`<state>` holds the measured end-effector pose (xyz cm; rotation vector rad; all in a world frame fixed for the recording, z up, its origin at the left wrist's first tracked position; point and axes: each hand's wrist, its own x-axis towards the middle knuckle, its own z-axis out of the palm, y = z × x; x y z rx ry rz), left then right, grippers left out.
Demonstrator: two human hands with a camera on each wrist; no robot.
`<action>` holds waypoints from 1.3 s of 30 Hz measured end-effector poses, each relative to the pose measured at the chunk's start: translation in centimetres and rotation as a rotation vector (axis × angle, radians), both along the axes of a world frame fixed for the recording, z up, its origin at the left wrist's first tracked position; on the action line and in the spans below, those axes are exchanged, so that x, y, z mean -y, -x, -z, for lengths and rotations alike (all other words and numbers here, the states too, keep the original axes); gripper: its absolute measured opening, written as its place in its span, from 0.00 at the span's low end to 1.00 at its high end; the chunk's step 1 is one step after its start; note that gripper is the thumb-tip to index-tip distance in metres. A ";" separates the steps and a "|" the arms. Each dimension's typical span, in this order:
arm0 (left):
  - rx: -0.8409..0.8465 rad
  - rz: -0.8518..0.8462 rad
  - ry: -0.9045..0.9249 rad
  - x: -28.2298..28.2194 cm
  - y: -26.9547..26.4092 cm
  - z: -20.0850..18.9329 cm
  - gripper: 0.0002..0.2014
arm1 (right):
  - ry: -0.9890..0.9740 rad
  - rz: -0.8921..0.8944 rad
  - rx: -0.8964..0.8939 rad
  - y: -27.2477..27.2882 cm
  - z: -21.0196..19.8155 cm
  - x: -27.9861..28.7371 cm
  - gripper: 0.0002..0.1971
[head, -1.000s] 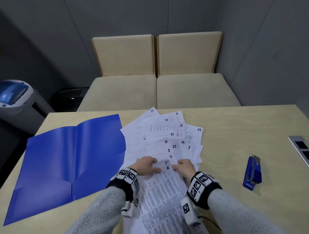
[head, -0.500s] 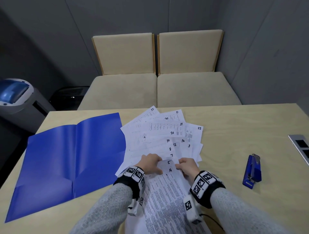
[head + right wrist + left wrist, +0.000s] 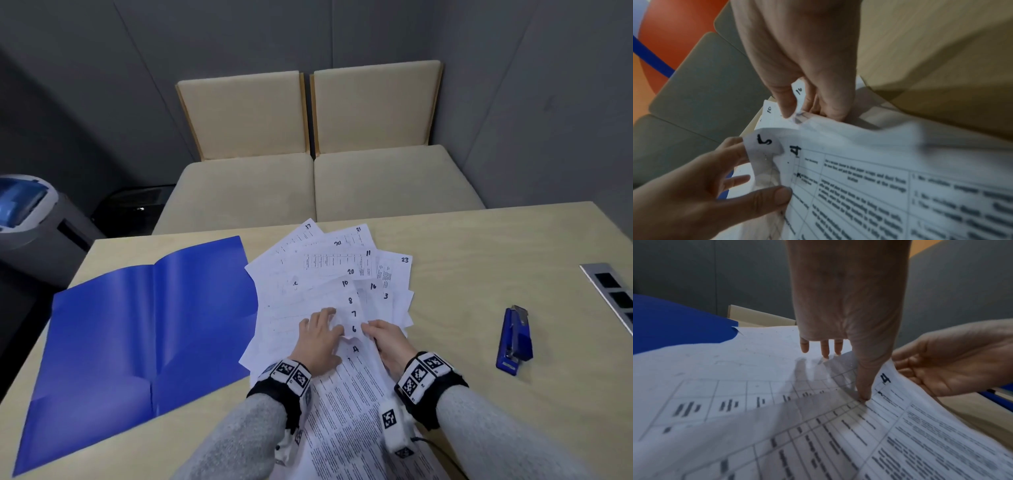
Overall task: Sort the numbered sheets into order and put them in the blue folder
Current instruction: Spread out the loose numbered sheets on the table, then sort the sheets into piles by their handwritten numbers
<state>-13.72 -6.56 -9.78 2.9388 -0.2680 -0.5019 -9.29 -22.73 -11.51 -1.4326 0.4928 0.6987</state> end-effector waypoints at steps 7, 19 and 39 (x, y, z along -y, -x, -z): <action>-0.047 0.024 -0.027 0.4 0.2 1.0 0.25 | 0.258 -0.475 0.222 2.6 -1.7 1.4 0.39; 0.383 -0.731 0.471 -1.4 0.9 -1.6 0.50 | 0.149 -0.059 0.237 2.9 -3.6 4.5 0.30; -0.161 -0.879 0.913 7.1 0.7 -4.2 0.37 | 1.348 -0.289 0.345 -3.5 -5.1 18.8 0.26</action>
